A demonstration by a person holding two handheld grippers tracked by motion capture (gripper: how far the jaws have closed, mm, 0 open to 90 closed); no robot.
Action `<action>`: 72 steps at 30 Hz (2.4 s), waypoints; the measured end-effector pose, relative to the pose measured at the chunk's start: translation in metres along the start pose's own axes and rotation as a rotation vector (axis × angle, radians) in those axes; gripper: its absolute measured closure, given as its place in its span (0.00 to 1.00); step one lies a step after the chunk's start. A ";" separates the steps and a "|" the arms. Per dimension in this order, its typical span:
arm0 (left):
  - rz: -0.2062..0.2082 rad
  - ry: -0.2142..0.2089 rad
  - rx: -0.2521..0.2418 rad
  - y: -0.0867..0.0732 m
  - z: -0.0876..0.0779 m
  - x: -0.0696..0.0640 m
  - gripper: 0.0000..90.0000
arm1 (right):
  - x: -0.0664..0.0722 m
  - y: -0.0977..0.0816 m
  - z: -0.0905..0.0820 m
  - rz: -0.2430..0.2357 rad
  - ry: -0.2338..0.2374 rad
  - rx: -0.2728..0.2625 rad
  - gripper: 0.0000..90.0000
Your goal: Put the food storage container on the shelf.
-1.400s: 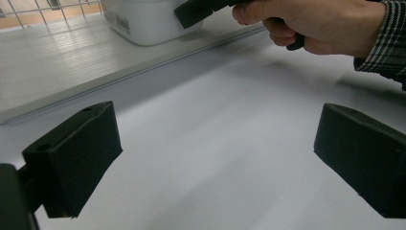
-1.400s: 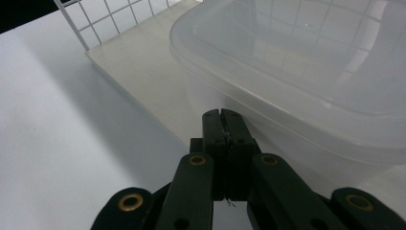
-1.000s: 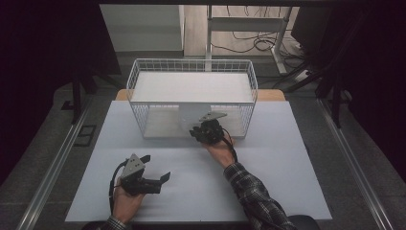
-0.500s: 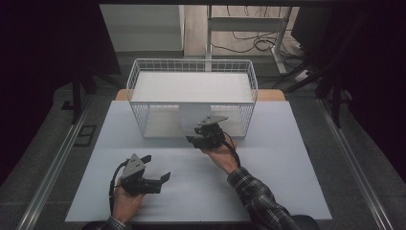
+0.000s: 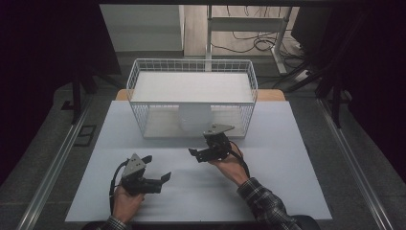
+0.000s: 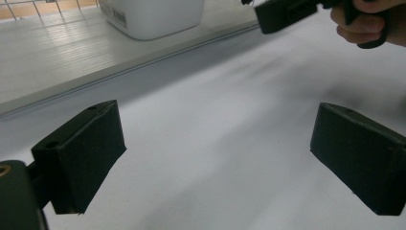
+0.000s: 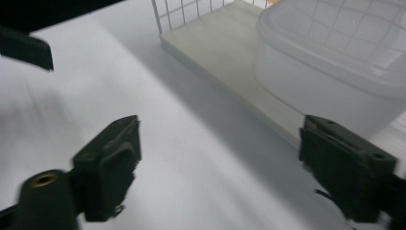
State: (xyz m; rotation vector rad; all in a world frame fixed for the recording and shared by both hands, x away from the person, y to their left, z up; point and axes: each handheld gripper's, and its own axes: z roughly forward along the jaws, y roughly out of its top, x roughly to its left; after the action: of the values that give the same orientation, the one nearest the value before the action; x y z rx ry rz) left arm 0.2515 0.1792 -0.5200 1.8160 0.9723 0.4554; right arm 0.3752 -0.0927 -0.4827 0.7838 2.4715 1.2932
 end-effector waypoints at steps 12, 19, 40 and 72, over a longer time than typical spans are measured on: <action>0.017 0.018 0.022 0.000 -0.001 -0.001 0.04 | 0.003 -0.020 -0.030 -0.007 -0.034 0.025 0.03; 0.025 0.021 0.044 0.002 -0.002 -0.003 0.04 | -0.001 -0.029 -0.051 0.030 -0.033 0.020 0.04; 0.039 0.094 0.095 -0.003 -0.033 -0.004 0.04 | -0.003 -0.061 -0.107 0.058 -0.105 -0.010 0.04; -0.070 0.079 0.203 -0.033 -0.039 0.009 0.00 | -0.010 -0.138 -0.143 0.170 -0.191 0.176 0.00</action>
State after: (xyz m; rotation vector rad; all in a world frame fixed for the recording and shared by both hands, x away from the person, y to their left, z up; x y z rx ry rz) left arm 0.2170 0.2153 -0.5335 1.9495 1.1679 0.3993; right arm 0.2724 -0.2603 -0.5125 1.1260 2.4301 1.0062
